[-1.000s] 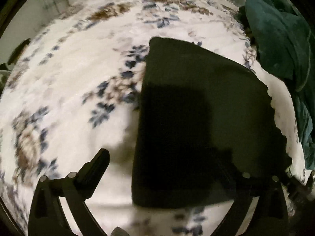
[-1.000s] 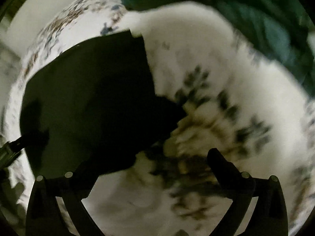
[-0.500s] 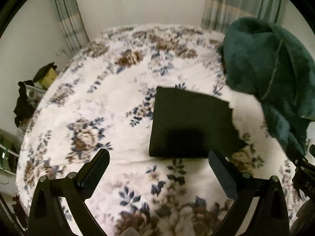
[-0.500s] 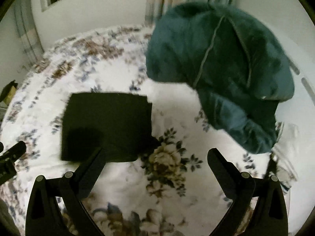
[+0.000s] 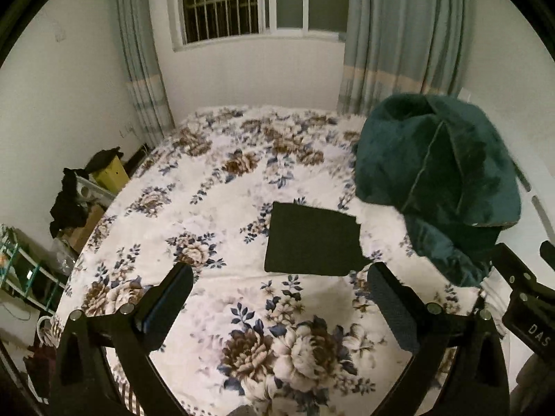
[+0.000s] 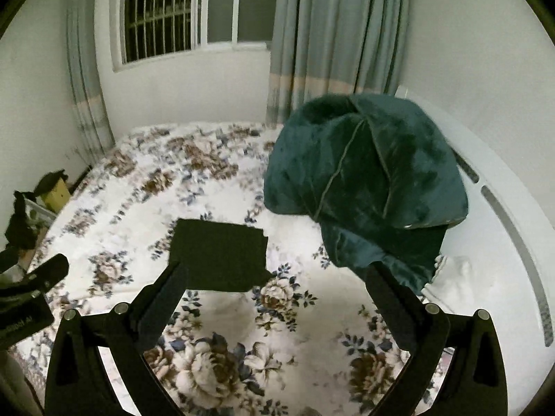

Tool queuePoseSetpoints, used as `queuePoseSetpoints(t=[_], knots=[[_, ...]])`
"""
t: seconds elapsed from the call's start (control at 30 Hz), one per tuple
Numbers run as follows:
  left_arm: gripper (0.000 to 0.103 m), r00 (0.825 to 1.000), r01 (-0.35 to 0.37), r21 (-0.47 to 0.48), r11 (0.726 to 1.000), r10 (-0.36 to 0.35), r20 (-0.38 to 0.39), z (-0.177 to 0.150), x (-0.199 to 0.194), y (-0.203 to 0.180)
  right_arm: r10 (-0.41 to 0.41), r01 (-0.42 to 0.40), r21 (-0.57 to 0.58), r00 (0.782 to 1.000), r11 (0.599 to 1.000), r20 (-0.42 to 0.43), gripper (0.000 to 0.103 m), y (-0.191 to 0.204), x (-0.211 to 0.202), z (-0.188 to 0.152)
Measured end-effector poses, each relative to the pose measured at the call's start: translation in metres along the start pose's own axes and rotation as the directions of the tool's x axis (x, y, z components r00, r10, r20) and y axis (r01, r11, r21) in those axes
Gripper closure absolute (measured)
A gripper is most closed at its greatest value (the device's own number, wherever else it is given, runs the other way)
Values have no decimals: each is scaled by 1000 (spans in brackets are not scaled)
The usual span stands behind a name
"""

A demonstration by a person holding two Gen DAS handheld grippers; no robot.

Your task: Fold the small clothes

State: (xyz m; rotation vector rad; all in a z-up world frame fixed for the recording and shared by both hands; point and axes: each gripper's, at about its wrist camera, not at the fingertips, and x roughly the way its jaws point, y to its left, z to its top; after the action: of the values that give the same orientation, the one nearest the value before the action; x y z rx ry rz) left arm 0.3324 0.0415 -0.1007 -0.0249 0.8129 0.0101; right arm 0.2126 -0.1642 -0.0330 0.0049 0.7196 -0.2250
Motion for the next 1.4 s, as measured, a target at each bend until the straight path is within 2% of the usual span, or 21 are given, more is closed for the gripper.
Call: queuePoseSetpoints(t=[0.07, 0.23, 0.57, 0.7, 0.97, 1.4], knots=[[0, 1000, -2, -2, 1000, 2, 26, -3, -30, -3, 3, -3, -9, 1000, 1000, 25, 0, -4, -33, -1], [0, 998, 3, -18, 1000, -2, 58, -14, -77, -5, 30, -29, -17, 997, 999, 71, 0, -15, -103, -7], [0, 993, 6, -24, 1000, -3, 116, -33, -130, -9, 65, -60, -43, 990, 997, 123, 0, -29, -175, -22], [0, 992, 17, -36, 999, -13, 123, -35, -135, -6, 70, -64, -45, 990, 997, 126, 0, -33, -181, -23], [0, 988, -22, -48, 999, 29, 152, -40, -146, -2, 91, -85, -54, 989, 995, 119, 0, -36, -186, -22], [0, 987, -30, -45, 999, 37, 159, -44, -154, -1, 109, -104, -48, 986, 993, 128, 0, -41, -190, -19]])
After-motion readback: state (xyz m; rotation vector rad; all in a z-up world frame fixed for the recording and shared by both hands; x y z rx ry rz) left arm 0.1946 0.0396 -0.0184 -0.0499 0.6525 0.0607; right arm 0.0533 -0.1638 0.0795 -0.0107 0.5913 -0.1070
